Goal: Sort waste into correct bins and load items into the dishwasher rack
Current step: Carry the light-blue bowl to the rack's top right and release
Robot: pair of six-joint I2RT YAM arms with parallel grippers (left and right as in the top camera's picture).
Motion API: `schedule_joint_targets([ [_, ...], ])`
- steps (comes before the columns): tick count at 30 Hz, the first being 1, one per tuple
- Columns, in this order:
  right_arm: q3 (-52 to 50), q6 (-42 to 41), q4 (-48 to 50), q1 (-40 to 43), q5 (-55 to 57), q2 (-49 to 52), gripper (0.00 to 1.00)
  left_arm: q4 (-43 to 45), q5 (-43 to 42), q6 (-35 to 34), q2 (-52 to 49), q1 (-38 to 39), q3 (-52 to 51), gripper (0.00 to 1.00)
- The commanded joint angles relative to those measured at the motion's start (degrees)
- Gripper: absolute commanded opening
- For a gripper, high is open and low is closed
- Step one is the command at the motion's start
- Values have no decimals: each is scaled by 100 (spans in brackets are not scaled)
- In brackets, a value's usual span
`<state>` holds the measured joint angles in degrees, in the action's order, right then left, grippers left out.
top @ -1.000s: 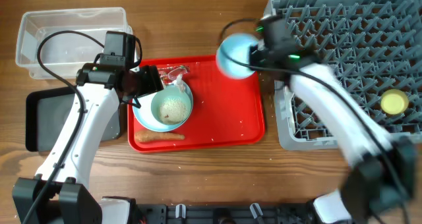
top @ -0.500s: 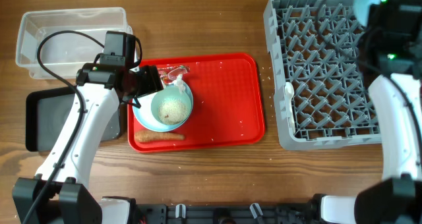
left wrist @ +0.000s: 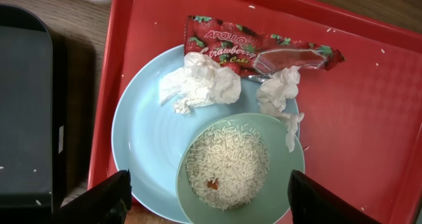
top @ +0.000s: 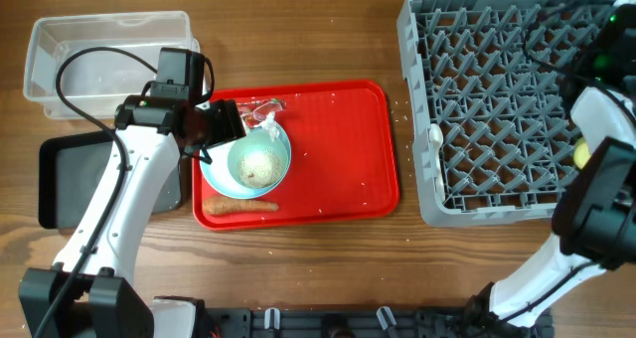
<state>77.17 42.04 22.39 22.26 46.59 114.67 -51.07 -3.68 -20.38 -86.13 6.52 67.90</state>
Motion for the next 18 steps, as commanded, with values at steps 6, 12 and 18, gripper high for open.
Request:
schedule_joint_targets([
  [6, 39, 223, 293, 109, -70, 223, 5, -48, 52, 46, 96, -31, 70, 75],
  [12, 37, 448, 610, 203, -92, 225, 4, -48, 52, 44, 96, -31, 70, 75],
  [18, 17, 404, 245, 197, -310, 354, 4, -50, 11, 22, 96, -31, 70, 75],
])
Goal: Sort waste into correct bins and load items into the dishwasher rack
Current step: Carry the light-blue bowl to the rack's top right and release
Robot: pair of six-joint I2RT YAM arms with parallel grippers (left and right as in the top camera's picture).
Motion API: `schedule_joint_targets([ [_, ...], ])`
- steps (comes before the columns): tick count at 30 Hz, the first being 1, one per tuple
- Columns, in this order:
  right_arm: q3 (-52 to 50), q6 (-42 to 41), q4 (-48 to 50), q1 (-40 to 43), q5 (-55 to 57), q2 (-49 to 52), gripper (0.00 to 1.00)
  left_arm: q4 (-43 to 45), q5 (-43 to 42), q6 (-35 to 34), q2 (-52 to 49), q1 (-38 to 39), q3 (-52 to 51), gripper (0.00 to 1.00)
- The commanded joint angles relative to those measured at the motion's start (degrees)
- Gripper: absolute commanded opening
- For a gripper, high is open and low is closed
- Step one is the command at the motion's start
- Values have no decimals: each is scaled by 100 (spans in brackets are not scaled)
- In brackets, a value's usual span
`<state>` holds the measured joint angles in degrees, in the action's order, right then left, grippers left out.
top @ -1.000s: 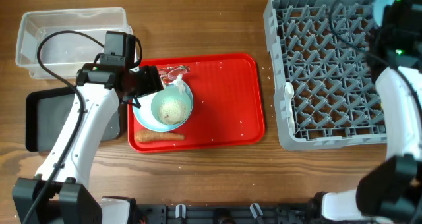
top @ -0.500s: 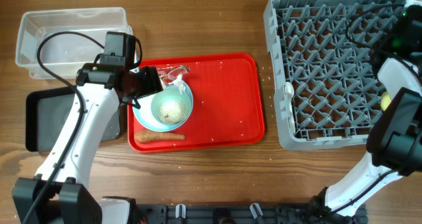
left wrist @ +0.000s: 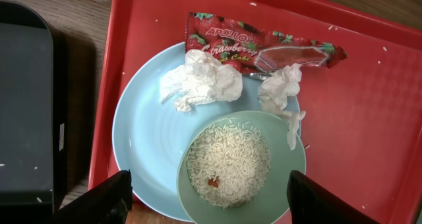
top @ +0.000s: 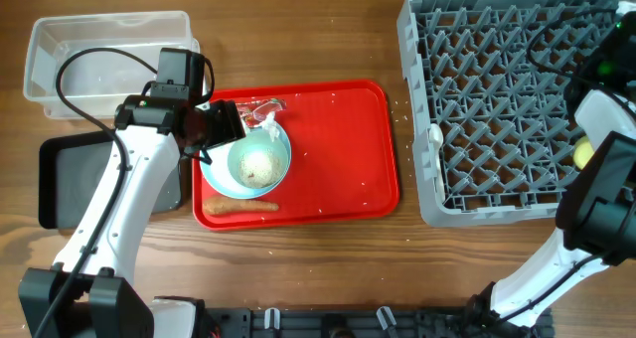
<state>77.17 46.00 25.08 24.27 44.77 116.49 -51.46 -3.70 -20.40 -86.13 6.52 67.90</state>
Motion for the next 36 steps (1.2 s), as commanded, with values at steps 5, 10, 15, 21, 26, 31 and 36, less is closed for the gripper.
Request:
schedule_joint_targets([
  [5, 17, -162, -212, -142, -107, 219, 4, -11, 15, 26, 96, -31, 70, 75],
  [10, 17, -116, -586, -387, -107, 219, 18, -9, 15, 26, 96, -33, 70, 75],
  [15, 17, -149, -933, -557, 101, 219, 38, -7, 15, 28, 96, -33, 70, 76],
  [21, 17, -483, -929, -621, 911, 212, 48, -4, 15, 28, 96, -33, 70, 76],
  [26, 17, -955, -1178, -684, 1167, 125, 66, 2, 15, 28, 96, -33, 70, 76],
  [31, 17, -2243, -3235, -866, -920, -407, 75, 107, 15, 28, 96, -33, 70, 77],
  [36, 20, -2400, -4188, -868, -2776, -876, 79, 125, 15, 28, 96, -33, 70, 77],
])
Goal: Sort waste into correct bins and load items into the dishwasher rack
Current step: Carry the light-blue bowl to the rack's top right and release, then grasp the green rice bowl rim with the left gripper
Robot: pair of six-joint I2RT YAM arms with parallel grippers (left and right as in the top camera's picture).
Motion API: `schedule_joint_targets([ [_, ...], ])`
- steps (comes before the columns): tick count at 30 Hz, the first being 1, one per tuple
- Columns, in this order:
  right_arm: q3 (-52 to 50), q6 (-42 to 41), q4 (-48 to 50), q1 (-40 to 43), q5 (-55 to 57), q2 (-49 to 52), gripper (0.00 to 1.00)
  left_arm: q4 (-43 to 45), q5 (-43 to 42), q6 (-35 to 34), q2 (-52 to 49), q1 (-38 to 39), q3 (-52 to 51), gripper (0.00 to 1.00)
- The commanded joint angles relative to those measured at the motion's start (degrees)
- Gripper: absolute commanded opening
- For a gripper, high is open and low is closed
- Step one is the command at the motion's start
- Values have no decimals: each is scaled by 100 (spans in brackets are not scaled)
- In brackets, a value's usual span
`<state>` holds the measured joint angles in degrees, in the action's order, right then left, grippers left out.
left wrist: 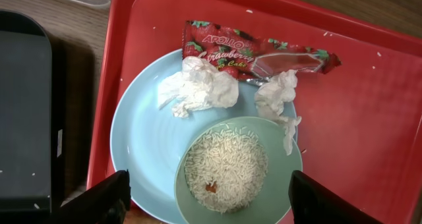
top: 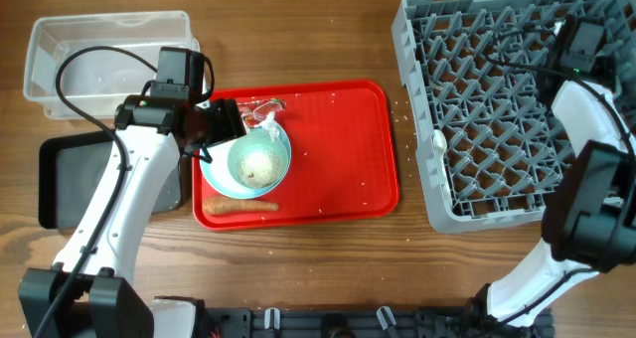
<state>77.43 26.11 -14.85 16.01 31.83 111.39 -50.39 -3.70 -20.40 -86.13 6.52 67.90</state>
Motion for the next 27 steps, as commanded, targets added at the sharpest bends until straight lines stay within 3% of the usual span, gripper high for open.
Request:
schedule_joint_targets([
  [1, -7, -452, -271, -42, -1652, -503, 80, 20, 15, 28, 96, -33, 70, 77],
  [8, -7, -592, -1064, -42, -2564, -1683, 83, 20, 15, 28, 96, -33, 70, 82],
  [10, -7, -1003, -1703, -42, -3523, -2070, 90, 22, 15, 28, 96, -33, 70, 86],
  [11, -7, -1204, -1952, -42, -4039, -2190, 99, 22, 15, 28, 96, -33, 70, 87],
  [14, -7, -1493, -2610, -42, -5718, -2363, 100, 17, 15, 28, 96, -33, 70, 95],
  [16, -7, -1759, -3117, -85, -6210, -2358, 95, 15, 15, 26, 96, -33, 70, 100],
  [21, -7, -1801, -4050, -839, -5884, -2367, 92, 87, -168, 24, 96, -31, 70, 100],
  [27, -9, -2186, -4325, -2133, -5141, -2365, 89, 219, -476, -146, 83, 365, 70, 91],
])
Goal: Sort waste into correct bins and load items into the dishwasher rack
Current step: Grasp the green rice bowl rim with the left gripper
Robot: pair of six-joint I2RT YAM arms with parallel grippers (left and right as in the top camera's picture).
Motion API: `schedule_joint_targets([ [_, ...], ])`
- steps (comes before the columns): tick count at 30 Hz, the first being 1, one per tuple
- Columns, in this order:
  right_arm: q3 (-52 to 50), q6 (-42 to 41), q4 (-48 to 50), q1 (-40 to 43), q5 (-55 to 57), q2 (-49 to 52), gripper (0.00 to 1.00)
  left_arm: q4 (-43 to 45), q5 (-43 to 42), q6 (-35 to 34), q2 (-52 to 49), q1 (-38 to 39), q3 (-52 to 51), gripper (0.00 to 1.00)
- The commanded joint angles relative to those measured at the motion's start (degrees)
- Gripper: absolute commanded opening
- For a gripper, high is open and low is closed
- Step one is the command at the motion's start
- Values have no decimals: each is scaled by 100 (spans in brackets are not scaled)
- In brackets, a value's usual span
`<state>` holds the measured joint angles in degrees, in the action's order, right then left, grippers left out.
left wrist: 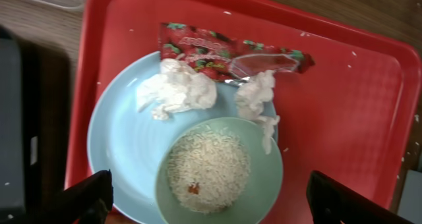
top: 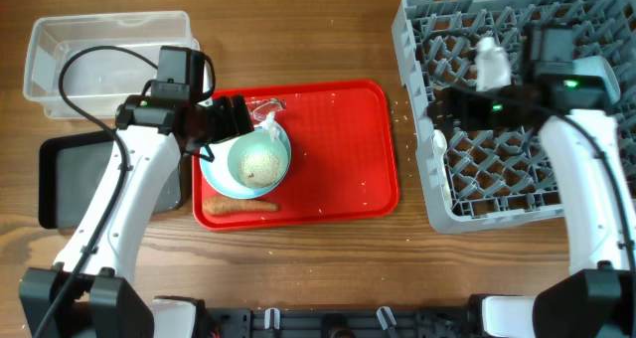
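A light blue plate (left wrist: 115,151) sits at the left of the red tray (left wrist: 343,105). On the plate stands a green bowl of rice (left wrist: 217,171) beside two crumpled tissues (left wrist: 175,92). A strawberry wafer wrapper (left wrist: 217,49) lies along the plate's far rim. My left gripper (left wrist: 211,201) hangs open above the bowl, holding nothing. A carrot (top: 238,206) lies at the tray's front edge. My right gripper (top: 449,106) reaches left across the grey dishwasher rack (top: 497,189); its jaws are not clear from overhead.
A clear plastic bin (top: 99,40) stands at the back left, with a black bin (top: 60,179) in front of it, both left of the tray. A small white item (top: 437,139) sits at the rack's left edge. Rice grains are scattered over the tray.
My right arm was at the rack's far right corner and now stretches left across the rack. My left gripper sits a little higher over the plate, still open.
My left gripper has stayed open over the plate and bowl throughout, with the waste untouched. My right arm first stood at the rack's right side, then at its far right corner with the rack slightly shifted. Now it reaches over the rack toward the left.
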<state>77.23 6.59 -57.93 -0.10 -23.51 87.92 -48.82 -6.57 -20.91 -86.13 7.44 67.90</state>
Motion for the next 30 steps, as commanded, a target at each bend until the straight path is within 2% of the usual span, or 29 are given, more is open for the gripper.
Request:
schedule_joint_targets([
  [1, 11, -238, -17, -697, 496, -17, 89, 81, -157, -96, 74, 409, 70, 90],
  [6, 0, -374, 35, -1327, 575, 13, 90, 94, 560, -205, -297, 1176, 68, 88],
  [10, -7, -376, 42, -1432, 573, 76, 90, 179, 774, -251, -822, 1631, 68, 86],
  [22, -85, -378, 125, -1432, 573, 81, 90, 472, 1032, -247, -1788, 1871, 68, 64],
  [27, -85, -378, 125, -1432, 573, 79, 90, 476, 1029, -249, -1923, 1878, 68, 47],
  [30, -85, -378, 125, -1432, 573, 81, 90, 476, 1029, -249, -1923, 1878, 68, 29],
])
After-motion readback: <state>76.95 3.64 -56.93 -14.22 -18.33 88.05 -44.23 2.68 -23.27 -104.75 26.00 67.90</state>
